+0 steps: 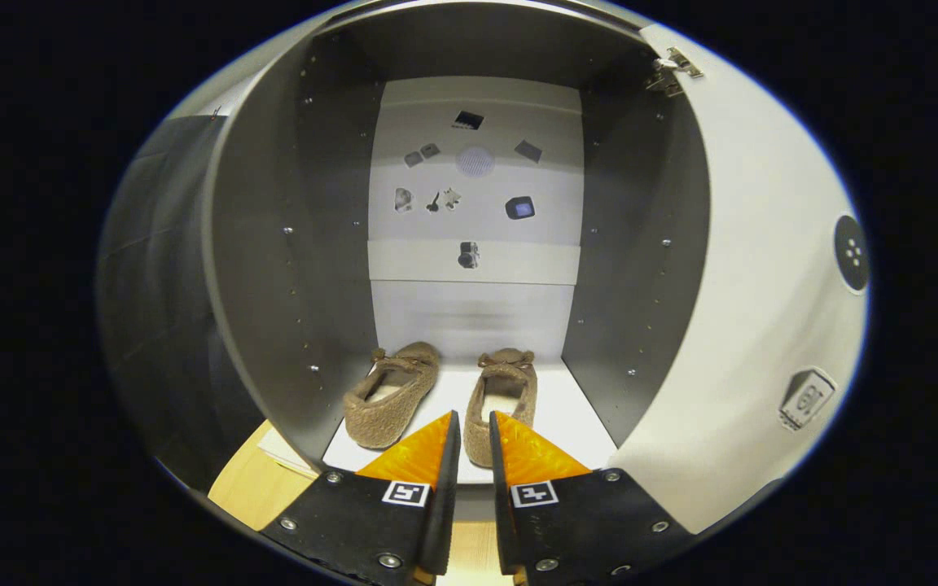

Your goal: Open the shoe cabinet door, grab the shoes and put them into the shoe cabinet, then close the shoe cabinet door.

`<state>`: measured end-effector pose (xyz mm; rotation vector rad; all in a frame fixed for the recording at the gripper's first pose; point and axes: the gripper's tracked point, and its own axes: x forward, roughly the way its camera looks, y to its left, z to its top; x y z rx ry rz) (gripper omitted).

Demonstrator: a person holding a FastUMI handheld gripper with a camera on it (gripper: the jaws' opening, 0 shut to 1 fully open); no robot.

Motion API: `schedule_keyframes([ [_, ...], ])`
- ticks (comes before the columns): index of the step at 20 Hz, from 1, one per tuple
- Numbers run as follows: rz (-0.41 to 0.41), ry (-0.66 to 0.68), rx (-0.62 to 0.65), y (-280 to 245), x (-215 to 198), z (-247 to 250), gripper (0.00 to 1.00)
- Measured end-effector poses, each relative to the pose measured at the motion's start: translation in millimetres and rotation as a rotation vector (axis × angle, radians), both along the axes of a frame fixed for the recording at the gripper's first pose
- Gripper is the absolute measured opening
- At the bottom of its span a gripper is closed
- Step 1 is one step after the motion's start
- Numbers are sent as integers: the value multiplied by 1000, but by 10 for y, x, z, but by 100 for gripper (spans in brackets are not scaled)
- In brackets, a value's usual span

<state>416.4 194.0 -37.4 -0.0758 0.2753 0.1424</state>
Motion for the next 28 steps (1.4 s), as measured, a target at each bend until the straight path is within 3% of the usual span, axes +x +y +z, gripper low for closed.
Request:
schedule_keyframes([
  [15,-50,-47,30,-437,-2044,199,22],
  [22,-198,-76,34,-1317,-2838,173,27],
  [28,-301,-115,54,-2230,-3157,180,31],
])
